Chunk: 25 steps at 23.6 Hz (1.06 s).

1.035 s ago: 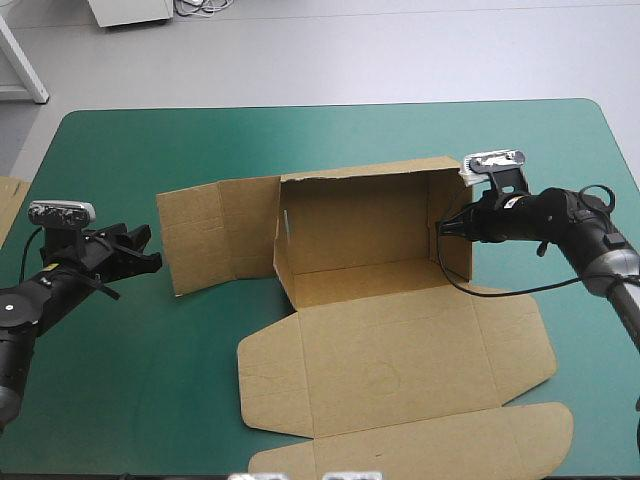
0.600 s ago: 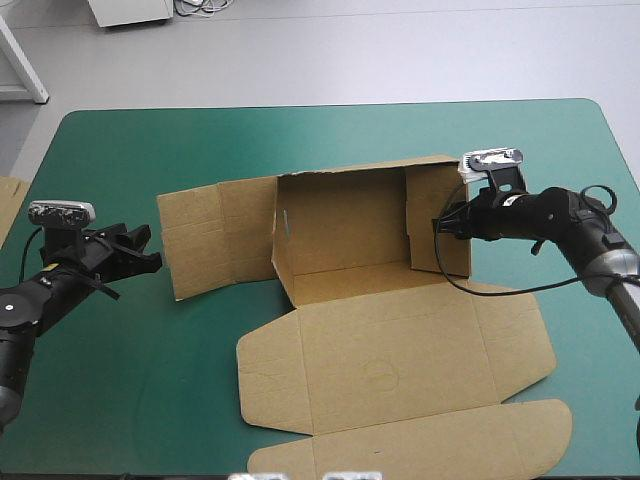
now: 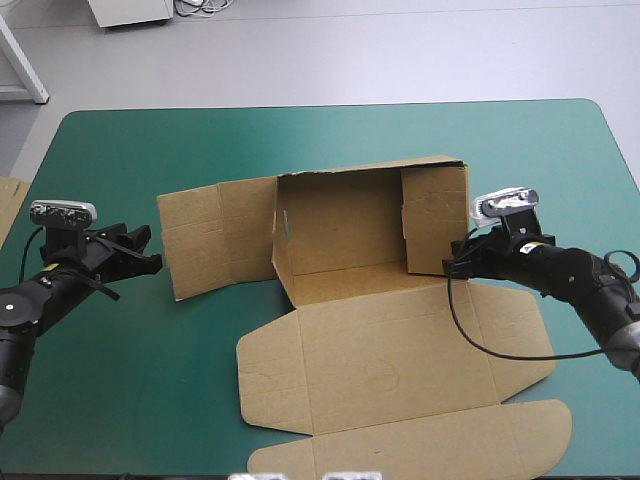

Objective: Fold the box

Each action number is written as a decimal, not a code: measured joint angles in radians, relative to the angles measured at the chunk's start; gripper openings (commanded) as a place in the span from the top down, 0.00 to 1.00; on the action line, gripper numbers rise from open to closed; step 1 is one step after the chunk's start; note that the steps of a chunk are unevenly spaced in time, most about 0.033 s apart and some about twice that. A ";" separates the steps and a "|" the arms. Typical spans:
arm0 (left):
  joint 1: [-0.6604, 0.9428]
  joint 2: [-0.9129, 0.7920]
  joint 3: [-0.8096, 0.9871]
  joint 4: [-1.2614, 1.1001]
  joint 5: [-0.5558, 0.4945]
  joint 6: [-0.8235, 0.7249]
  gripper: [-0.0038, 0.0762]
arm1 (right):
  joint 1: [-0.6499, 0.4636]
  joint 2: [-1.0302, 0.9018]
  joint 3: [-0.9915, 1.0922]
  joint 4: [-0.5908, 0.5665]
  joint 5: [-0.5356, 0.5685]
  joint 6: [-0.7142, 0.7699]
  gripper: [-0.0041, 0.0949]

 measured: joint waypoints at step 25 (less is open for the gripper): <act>0.000 0.007 0.000 0.001 0.000 0.009 0.58 | 0.000 -0.004 0.280 1.050 -0.203 -1.052 0.46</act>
